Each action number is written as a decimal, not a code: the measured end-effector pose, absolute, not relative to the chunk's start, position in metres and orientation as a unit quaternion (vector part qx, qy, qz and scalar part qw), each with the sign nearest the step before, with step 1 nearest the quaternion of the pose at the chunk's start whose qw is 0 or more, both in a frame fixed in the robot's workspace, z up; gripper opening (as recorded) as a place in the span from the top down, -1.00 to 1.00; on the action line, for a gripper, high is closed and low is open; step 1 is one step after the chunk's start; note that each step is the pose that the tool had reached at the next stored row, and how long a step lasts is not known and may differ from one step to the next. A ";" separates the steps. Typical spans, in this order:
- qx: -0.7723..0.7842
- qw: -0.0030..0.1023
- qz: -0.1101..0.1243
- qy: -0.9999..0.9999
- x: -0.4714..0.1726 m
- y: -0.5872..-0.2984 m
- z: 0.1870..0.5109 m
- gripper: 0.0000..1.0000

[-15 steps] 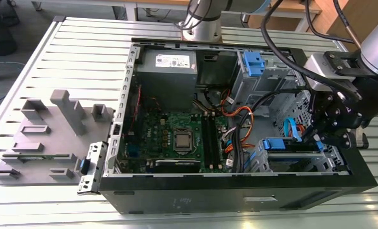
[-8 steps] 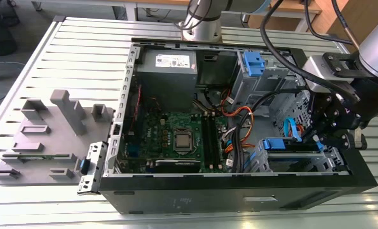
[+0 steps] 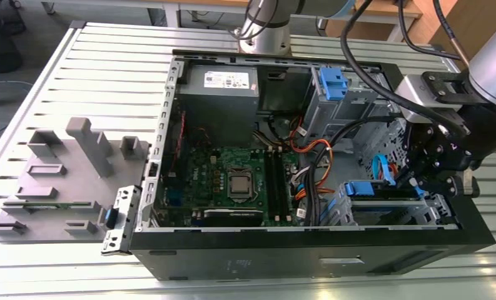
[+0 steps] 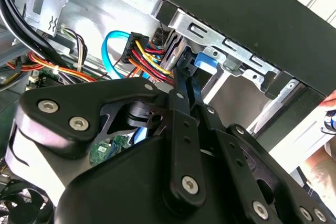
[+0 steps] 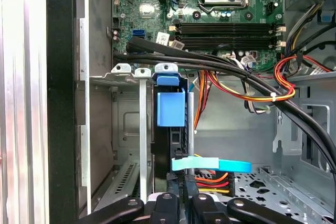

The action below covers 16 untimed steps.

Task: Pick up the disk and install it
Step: 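Insert the second disk wire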

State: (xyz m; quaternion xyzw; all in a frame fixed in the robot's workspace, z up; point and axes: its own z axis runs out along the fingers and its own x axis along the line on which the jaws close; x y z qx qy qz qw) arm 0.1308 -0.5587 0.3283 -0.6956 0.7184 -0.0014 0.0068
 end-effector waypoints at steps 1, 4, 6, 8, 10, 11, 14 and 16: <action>-0.696 0.007 -0.001 0.718 0.131 -0.559 0.328 0.67; -0.696 0.007 -0.001 0.718 0.131 -0.559 0.328 0.67; -0.696 0.007 -0.001 0.718 0.131 -0.559 0.328 0.67; -0.696 0.007 -0.001 0.718 0.131 -0.559 0.327 0.65; -0.696 0.007 -0.001 0.718 0.131 -0.559 0.327 0.53; -0.696 0.007 -0.001 0.718 0.131 -0.559 0.328 0.53; -0.696 0.007 -0.001 0.718 0.131 -0.559 0.328 0.53; -0.696 0.007 -0.001 0.718 0.131 -0.559 0.331 0.53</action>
